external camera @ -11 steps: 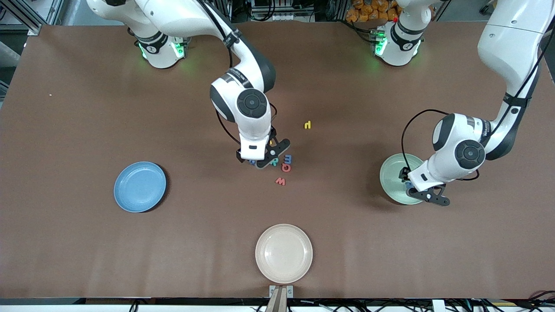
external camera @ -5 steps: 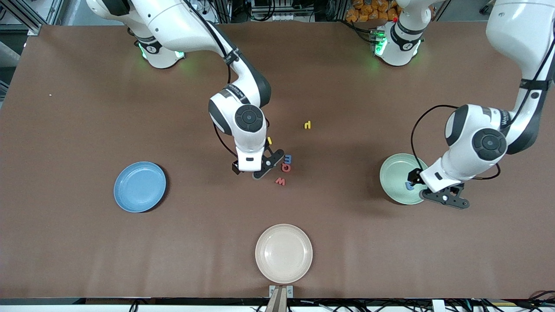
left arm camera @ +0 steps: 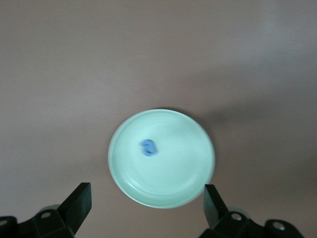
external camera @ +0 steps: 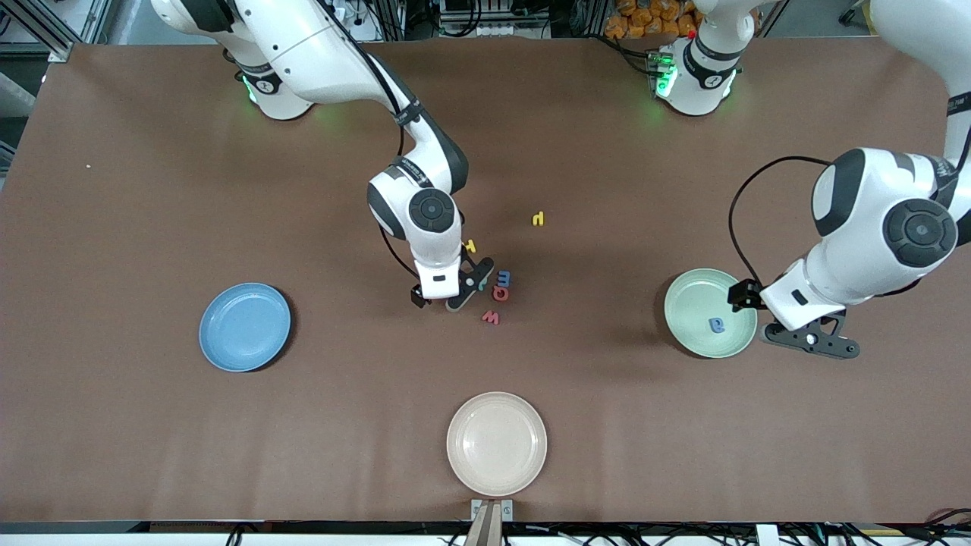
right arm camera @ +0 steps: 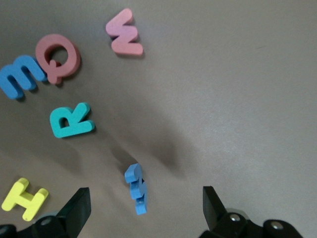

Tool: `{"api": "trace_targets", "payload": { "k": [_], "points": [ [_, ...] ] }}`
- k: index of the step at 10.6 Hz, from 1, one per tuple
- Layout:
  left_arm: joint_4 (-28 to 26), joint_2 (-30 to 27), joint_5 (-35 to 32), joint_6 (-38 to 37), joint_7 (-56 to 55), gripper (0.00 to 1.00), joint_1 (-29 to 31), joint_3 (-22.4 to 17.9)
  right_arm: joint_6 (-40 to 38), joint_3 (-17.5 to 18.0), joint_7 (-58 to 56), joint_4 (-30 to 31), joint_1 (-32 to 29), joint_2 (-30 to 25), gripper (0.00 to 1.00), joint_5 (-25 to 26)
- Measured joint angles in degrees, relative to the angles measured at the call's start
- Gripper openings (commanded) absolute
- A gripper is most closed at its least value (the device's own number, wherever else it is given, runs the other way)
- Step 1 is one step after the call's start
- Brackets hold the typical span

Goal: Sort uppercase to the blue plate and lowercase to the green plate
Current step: 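Grasp the blue M with the right gripper while the left gripper returns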

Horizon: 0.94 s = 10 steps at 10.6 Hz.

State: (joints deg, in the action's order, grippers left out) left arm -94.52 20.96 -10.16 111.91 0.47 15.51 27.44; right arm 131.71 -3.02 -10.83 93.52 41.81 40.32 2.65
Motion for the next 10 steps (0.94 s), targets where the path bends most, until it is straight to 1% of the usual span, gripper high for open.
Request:
{"api": "trace_targets", "payload": {
  "k": [2, 3, 6, 7, 10],
  "points": [
    [0.31, -0.93, 2.1, -1.49, -1.98, 1.0, -0.16, 2.26, 0.16, 0.06, -0.13, 0.6, 0.1, 0.1, 1.0, 0.0],
    [0.33, -1.15, 2.15, -2.72, -5.25, 1.0, -0.28, 3.92, 0.74, 0.06, -0.16, 0.8, 0.1, 0.23, 1.0, 0.0],
    [0.05, -1.21, 2.16, -5.46, -18.7, 1.0, -0.78, 11.46, 2.36, 0.1, -0.19, 0.89, 0.13, 0.76, 1.0, 0.0],
    [-0.33, -1.21, 2.16, -5.61, -23.25, 1.0, -1.61, 13.25, 2.82, 0.11, -0.19, 0.93, 0.15, 0.9, 1.0, 0.0],
    [-2.3, -1.19, 1.17, -5.68, -32.58, 1.0, -6.88, 14.49, 3.37, 0.16, -0.2, 0.99, 0.2, 1.34, 1.0, 0.0]
  ]
}}
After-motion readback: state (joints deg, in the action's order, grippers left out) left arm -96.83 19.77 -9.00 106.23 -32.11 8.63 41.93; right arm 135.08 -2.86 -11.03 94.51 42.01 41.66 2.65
